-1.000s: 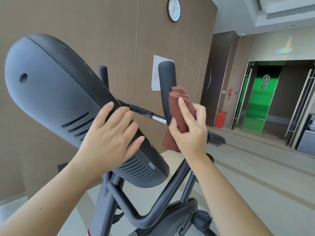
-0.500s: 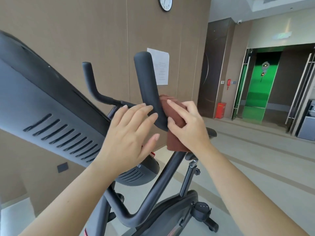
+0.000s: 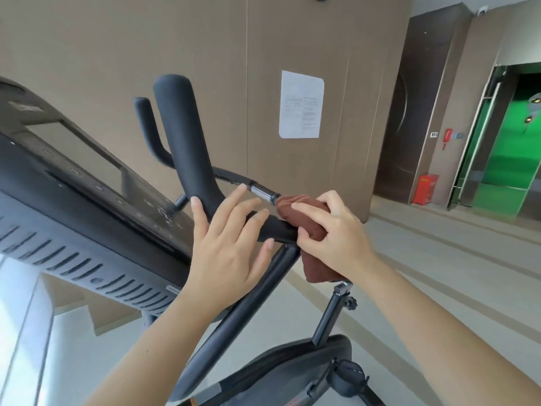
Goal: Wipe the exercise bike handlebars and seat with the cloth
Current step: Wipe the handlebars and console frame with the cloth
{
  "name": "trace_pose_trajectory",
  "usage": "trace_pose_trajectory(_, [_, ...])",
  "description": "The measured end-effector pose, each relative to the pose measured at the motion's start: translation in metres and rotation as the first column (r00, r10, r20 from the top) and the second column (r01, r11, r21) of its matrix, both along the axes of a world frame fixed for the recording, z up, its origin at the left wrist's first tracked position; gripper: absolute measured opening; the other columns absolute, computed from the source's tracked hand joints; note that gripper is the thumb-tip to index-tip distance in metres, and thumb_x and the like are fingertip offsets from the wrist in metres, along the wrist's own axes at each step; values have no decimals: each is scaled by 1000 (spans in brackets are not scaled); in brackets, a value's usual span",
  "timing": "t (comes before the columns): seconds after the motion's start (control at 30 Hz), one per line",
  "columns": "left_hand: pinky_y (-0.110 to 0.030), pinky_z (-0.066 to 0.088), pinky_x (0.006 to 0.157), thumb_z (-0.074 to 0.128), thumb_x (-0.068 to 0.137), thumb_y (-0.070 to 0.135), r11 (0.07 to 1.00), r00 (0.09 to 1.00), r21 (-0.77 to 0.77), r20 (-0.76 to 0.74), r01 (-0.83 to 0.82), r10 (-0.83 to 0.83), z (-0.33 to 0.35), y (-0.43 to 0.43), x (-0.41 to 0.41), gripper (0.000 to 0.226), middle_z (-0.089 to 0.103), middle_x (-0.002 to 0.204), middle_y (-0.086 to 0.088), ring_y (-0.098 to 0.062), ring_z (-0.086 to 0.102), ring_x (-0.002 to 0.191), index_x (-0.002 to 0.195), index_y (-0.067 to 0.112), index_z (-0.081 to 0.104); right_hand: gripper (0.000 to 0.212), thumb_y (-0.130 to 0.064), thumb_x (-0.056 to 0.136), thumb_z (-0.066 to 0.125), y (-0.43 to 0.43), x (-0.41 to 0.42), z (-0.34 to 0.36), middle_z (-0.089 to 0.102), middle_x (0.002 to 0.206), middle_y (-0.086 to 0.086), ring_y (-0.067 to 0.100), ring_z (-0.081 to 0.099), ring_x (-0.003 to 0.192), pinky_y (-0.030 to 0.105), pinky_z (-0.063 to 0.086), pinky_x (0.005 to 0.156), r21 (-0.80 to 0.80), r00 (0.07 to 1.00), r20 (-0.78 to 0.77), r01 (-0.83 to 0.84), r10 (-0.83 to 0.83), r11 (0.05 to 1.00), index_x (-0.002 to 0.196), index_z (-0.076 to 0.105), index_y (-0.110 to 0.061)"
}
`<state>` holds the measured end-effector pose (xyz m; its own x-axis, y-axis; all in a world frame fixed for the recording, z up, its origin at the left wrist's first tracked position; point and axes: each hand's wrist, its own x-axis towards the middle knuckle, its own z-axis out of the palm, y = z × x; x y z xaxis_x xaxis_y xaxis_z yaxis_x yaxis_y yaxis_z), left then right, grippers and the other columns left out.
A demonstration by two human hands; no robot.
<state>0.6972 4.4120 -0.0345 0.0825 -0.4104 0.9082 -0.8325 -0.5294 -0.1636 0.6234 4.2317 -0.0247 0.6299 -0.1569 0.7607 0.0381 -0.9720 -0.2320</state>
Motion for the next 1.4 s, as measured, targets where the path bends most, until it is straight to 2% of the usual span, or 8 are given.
trace_pose_trajectory(0.2, [-47, 27, 99, 49, 85, 29, 989, 991, 52, -10, -135, 136, -4, -26, -14, 30, 66, 102, -8, -28, 58, 103, 99, 7, 64, 36, -33, 76, 57, -13, -1, 8, 44, 97, -4, 17, 54, 83, 29, 46, 73, 120, 987, -69, -133, 142, 984, 112, 62, -35])
trace_pose_trajectory(0.4, [-39, 18, 105, 49, 85, 41, 983, 982, -17, -56, -184, 183, -8, -39, -15, 31, 65, 100, 0, -19, 50, 102, 96, 16, 65, 33, -26, 76, 61, -39, 1, 10, 45, 94, -5, 10, 53, 85, 22, 43, 78, 277, 957, -90, -241, 275, 930, 107, 65, -38])
trace_pose_trajectory(0.53, [-37, 16, 105, 55, 82, 44, 963, 968, -101, -53, -248, 244, -13, -50, -11, 27, 65, 94, 4, -17, 48, 98, 88, 20, 66, 32, -25, 76, 61, -68, 2, 5, 46, 91, -9, -2, 50, 85, 5, 36, 70, 355, 944, -137, -235, 299, 905, 104, 65, -42])
trace_pose_trajectory(0.77, [-41, 19, 101, 50, 86, 39, 925, 940, -164, -60, -342, 336, -17, -77, -19, 26, 66, 84, 5, -17, 49, 90, 77, 19, 66, 33, -25, 76, 59, -82, 9, 9, 49, 92, -12, -1, 52, 90, 12, 35, 72, 409, 870, -167, -366, 463, 836, 98, 64, -50])
trace_pose_trajectory(0.93, [-40, 20, 99, 46, 86, 33, 911, 937, -229, -16, -342, 348, -20, -86, -17, 28, 66, 79, 5, -16, 50, 87, 73, 19, 66, 34, -25, 76, 60, -97, 20, 13, 49, 93, -11, -1, 51, 88, 13, 35, 71, 440, 786, -225, -446, 577, 779, 100, 64, -49])
trace_pose_trajectory(1.07, [-43, 21, 97, 44, 87, 38, 900, 925, -235, 4, -367, 379, -21, -86, -17, 33, 65, 78, 5, -17, 49, 87, 73, 18, 66, 36, -25, 75, 59, -111, 28, 16, 50, 99, -10, -1, 51, 88, 5, 39, 73, 446, 686, -284, -524, 670, 725, 98, 63, -53])
trace_pose_trajectory(1.2, [-41, 23, 94, 45, 86, 41, 883, 904, -229, 30, -410, 427, -22, -94, -17, 34, 66, 78, 7, -18, 50, 84, 71, 19, 65, 38, -25, 75, 60, -127, 44, 22, 50, 97, -17, 0, 52, 90, 16, 36, 80, 448, 571, -363, -586, 736, 675, 98, 61, -56])
trace_pose_trajectory(1.4, [-41, 25, 86, 42, 85, 40, 861, 878, -230, 53, -453, 475, -22, -101, -19, 36, 66, 75, 9, -16, 51, 78, 66, 19, 64, 39, -24, 77, 60, -141, 61, 21, 50, 97, -20, -2, 52, 86, 17, 35, 79, 455, 436, -411, -664, 801, 594, 101, 61, -56])
